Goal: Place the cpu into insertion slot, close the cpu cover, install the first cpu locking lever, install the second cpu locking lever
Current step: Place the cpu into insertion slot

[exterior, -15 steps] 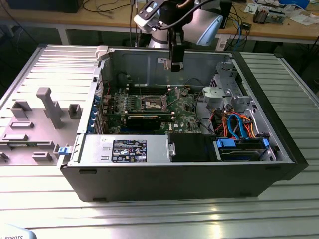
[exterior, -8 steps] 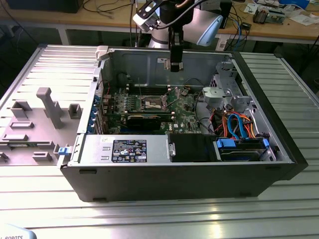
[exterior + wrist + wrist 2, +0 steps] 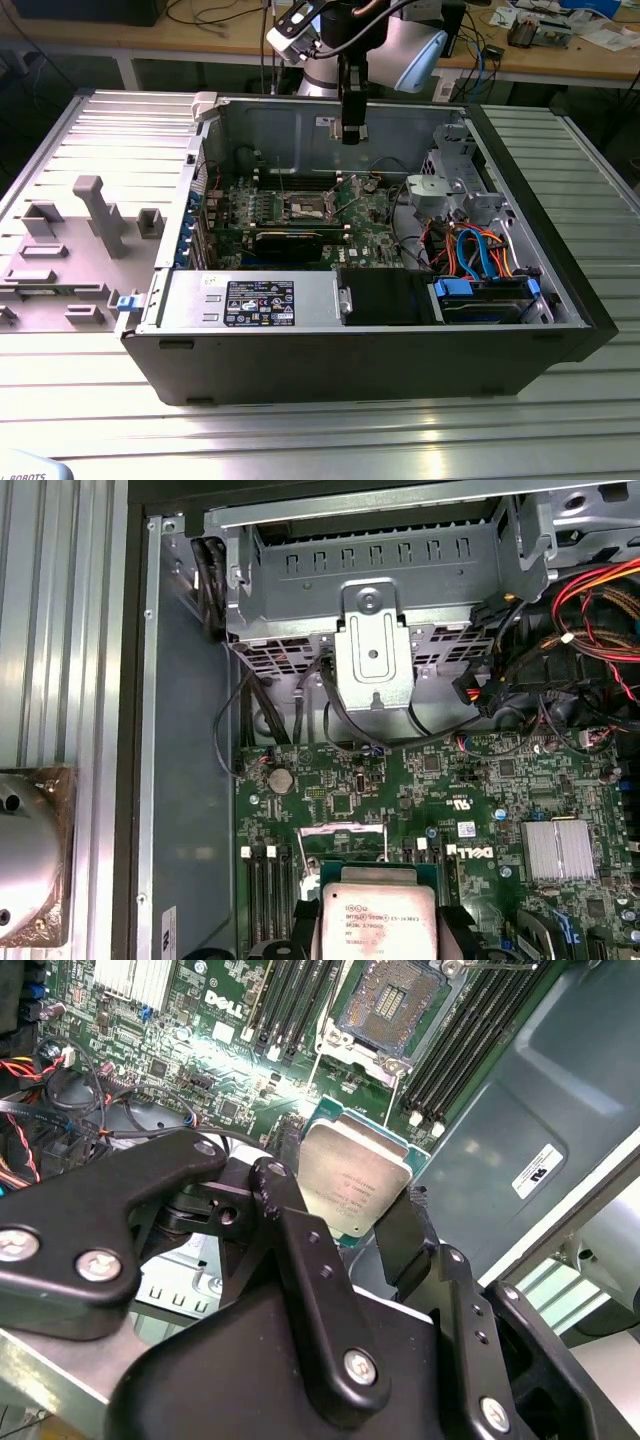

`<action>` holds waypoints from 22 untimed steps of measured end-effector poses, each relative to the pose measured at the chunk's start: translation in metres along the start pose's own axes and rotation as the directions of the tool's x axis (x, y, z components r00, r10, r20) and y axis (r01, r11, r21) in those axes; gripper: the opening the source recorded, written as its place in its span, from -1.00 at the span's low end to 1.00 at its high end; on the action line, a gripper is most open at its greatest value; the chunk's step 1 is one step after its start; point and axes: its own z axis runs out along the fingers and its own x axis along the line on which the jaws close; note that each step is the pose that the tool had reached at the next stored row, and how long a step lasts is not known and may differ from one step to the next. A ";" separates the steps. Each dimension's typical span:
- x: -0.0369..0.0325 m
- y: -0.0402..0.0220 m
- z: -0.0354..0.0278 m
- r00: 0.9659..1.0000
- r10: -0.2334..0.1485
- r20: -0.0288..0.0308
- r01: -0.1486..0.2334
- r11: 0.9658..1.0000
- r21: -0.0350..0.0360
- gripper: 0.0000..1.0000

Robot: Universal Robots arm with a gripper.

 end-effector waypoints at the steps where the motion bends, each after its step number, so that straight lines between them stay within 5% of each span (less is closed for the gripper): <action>1: 0.0000 0.0000 0.0000 1.000 0.000 0.000 0.000 1.000 0.000 0.08; 10: -0.0001 -0.0012 0.0009 0.999 0.041 0.004 -0.041 0.999 -0.001 0.08; 14: -0.0006 -0.0089 0.0016 0.999 0.038 0.003 -0.038 0.999 -0.001 0.08; 22: -0.0007 -0.0108 0.0023 1.000 0.005 0.001 -0.005 1.000 0.000 0.08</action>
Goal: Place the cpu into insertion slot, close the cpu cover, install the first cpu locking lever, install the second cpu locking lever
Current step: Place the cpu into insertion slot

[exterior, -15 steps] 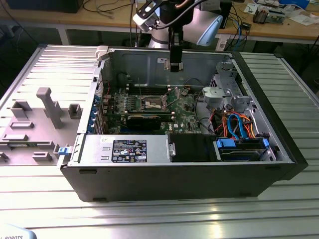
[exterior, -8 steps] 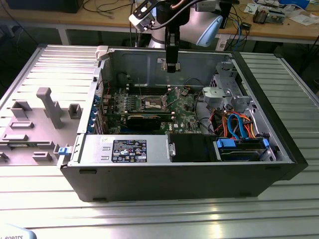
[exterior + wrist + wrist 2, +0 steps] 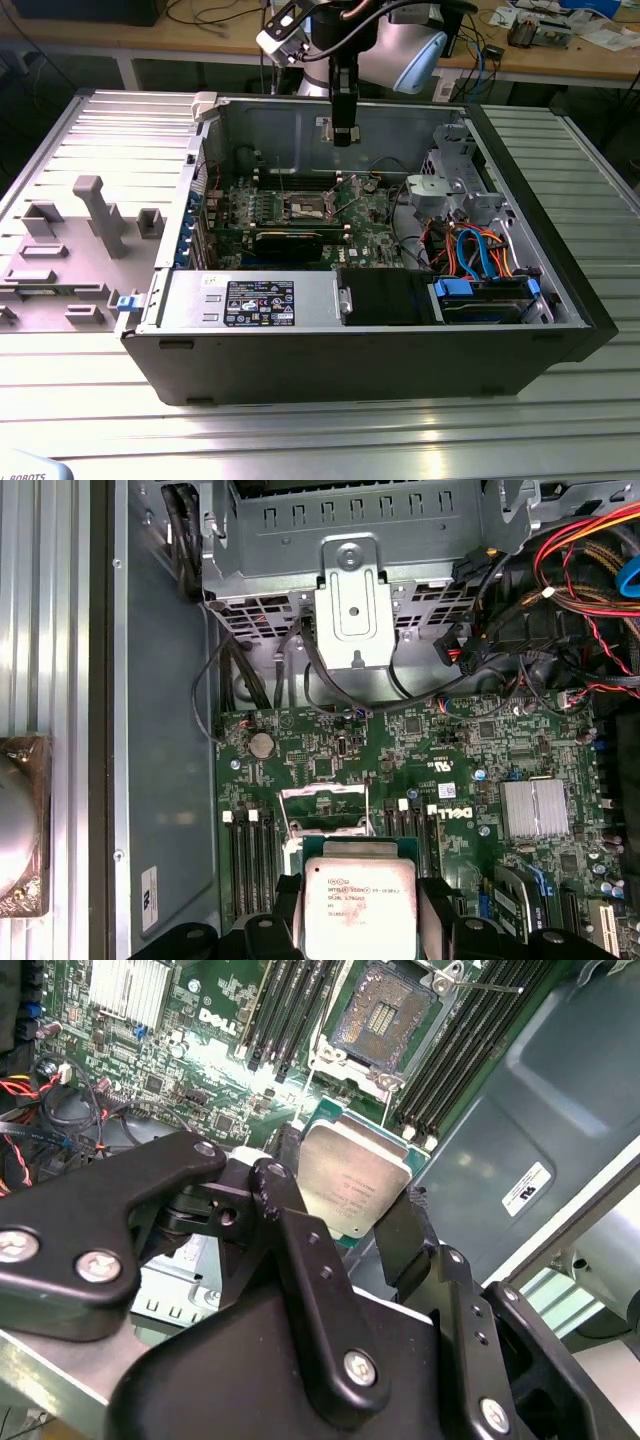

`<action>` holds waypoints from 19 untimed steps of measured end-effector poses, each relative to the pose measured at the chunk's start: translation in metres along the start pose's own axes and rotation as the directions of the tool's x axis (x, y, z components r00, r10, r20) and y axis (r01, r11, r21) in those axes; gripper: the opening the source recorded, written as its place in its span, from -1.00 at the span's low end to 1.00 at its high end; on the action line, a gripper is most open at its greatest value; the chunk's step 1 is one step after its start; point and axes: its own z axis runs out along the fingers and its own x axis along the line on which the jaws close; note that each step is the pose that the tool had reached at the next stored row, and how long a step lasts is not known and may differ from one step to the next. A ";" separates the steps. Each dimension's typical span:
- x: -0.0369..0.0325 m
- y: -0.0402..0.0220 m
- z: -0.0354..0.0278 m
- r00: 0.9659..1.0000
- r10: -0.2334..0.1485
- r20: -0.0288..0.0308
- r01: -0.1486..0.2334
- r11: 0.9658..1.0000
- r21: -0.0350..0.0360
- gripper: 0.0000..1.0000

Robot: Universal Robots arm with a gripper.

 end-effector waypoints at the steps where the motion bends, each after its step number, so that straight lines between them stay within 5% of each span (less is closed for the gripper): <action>1: 0.0000 0.0000 0.0000 1.000 0.000 0.000 0.000 1.000 0.000 0.08; 10: 0.0000 -0.0004 0.0001 1.000 -0.001 0.000 0.001 1.000 0.000 0.08; 11: -0.0005 -0.0073 0.0027 1.000 -0.007 -0.001 0.007 1.000 0.000 0.08; 13: -0.0011 -0.0126 0.0229 0.996 -0.087 -0.008 0.087 0.996 0.003 0.08; 19: -0.0011 -0.0127 0.0243 0.996 -0.087 -0.008 0.087 0.996 0.003 0.08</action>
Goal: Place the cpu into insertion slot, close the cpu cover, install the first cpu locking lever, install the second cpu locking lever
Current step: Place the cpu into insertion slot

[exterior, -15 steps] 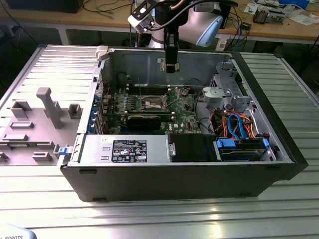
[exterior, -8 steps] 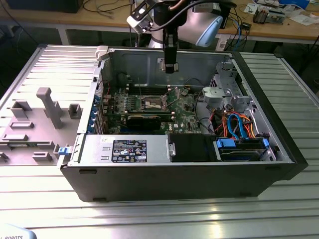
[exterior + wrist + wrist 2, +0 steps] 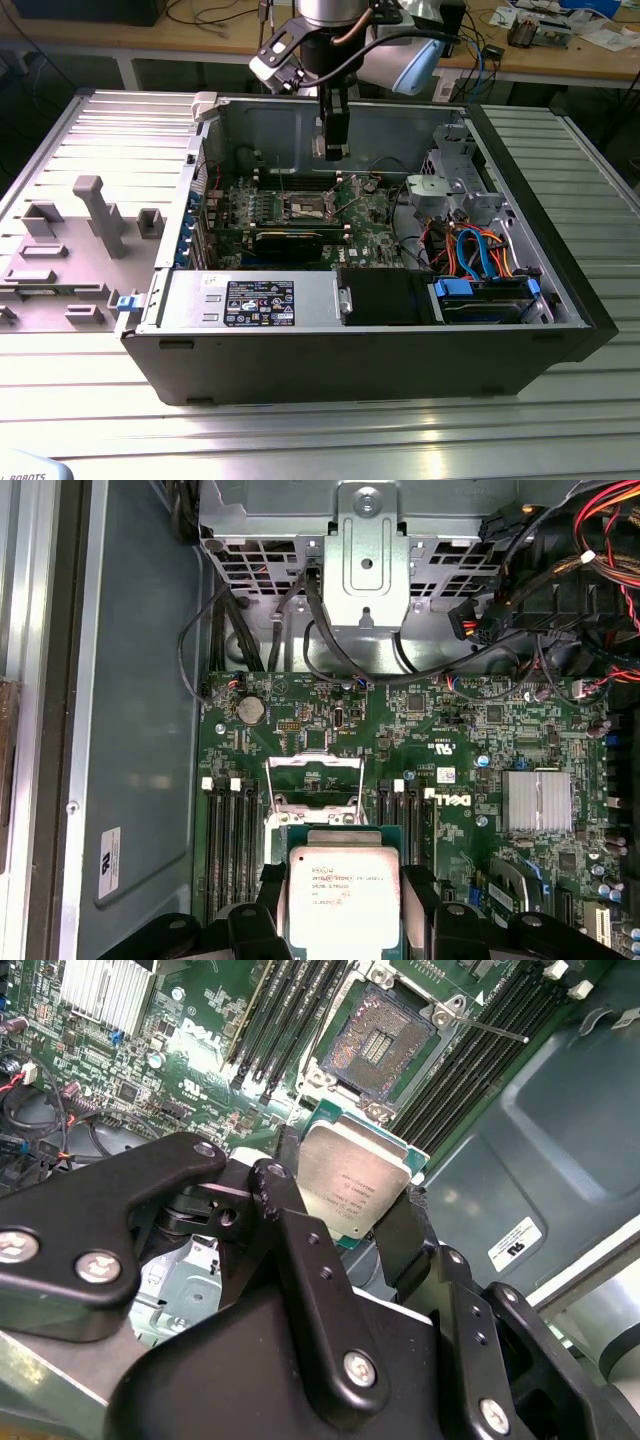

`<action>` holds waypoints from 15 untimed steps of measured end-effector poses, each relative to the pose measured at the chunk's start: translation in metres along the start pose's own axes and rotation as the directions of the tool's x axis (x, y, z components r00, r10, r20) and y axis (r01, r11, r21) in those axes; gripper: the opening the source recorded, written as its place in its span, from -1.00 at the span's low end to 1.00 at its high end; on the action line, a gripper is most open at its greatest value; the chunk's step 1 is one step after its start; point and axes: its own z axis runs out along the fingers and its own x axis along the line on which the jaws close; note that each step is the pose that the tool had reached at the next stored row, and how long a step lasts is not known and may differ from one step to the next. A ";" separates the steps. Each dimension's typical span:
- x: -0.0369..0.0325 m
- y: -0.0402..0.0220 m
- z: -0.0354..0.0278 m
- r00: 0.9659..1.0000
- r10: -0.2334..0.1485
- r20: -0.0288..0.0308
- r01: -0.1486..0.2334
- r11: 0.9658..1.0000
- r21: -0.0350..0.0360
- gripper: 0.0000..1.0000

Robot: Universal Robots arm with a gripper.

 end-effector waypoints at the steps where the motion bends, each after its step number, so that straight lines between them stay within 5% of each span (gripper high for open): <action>1: 0.0000 0.0000 0.0004 1.000 0.000 0.000 0.000 1.000 0.000 0.08; 15: -0.0001 -0.0003 0.0036 1.000 0.000 0.000 0.000 1.000 0.000 0.08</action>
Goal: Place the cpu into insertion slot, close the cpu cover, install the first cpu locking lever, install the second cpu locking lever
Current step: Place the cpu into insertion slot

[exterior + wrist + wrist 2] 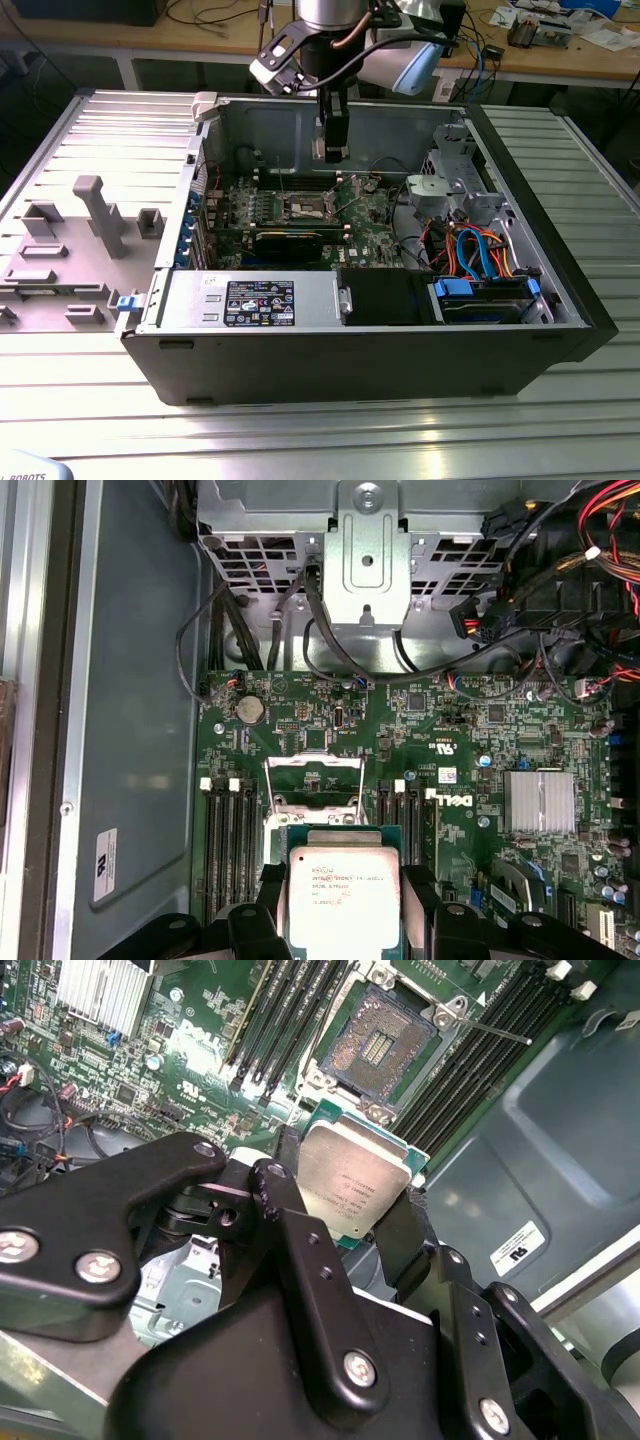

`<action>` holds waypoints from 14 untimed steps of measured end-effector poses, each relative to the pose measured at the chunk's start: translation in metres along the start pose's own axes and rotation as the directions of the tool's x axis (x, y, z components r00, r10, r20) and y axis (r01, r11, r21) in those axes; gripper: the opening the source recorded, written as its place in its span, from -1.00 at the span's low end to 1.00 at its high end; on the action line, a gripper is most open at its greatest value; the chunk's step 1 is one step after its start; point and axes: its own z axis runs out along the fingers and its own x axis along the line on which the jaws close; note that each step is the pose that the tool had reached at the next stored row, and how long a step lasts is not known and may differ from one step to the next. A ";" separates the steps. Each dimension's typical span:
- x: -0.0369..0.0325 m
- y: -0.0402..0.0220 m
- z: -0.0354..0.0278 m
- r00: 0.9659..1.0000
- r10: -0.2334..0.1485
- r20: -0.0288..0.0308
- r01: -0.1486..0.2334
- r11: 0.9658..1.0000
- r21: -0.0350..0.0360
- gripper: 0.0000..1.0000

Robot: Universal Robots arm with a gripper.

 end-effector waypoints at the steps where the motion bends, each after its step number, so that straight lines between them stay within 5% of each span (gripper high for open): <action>1: 0.0000 0.0000 0.0002 1.000 0.000 0.000 0.000 1.000 0.000 0.08; 14: -0.0001 -0.0003 0.0034 1.000 0.000 0.000 0.000 1.000 0.000 0.08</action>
